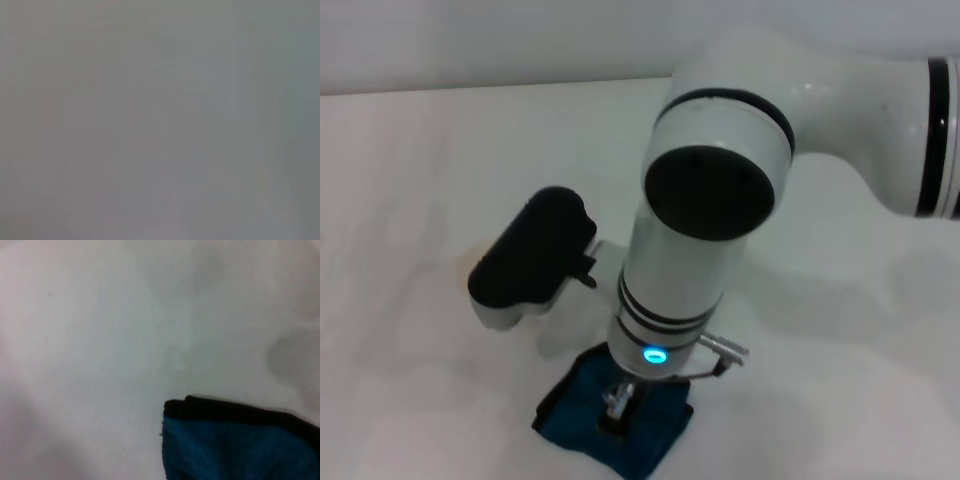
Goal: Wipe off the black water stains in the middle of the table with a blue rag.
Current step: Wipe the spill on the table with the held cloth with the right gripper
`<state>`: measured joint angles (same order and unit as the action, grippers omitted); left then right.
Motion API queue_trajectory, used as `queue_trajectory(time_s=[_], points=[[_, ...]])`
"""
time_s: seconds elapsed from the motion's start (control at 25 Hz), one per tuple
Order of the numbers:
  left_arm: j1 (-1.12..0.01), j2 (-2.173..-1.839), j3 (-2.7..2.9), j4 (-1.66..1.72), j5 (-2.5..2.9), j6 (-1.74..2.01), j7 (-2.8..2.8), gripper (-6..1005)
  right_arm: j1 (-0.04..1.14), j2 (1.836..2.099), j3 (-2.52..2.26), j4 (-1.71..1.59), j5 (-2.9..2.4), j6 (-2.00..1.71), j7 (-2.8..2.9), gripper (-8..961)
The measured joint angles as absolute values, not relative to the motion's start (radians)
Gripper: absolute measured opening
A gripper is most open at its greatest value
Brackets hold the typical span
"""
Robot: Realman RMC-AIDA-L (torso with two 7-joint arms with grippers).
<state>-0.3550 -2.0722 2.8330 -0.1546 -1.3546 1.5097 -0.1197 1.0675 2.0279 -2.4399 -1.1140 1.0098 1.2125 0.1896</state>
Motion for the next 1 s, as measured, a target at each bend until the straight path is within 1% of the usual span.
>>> queue_trajectory(time_s=[0.24, 0.4, 0.48, 0.84, 1.0], points=[[-0.356, -2.072, 2.831, -0.156, -1.355, 1.510, -0.120, 884, 1.074, 2.028, -2.368, -1.063, 0.933, 1.244, 0.162, 73], [-0.356, -2.072, 2.831, -0.155, -1.355, 1.510, -0.120, 884, 1.045, 2.028, -2.295, -1.027, 0.863, 1.284, 0.126, 75], [-0.356, -2.072, 2.831, -0.153, -1.355, 1.510, -0.120, 884, 1.016, 2.028, -2.245, -1.018, 0.816, 1.312, 0.106, 77], [-0.354, -2.076, 2.832, -0.149, -1.354, 1.520, -0.120, 884, 0.820, 2.019, -1.943, -1.015, 0.579, 1.440, -0.036, 83], [-0.357, -2.076, 2.832, -0.147, -1.354, 1.520, -0.120, 884, 0.761, 2.015, -1.812, -1.018, 0.503, 1.471, -0.102, 86]])
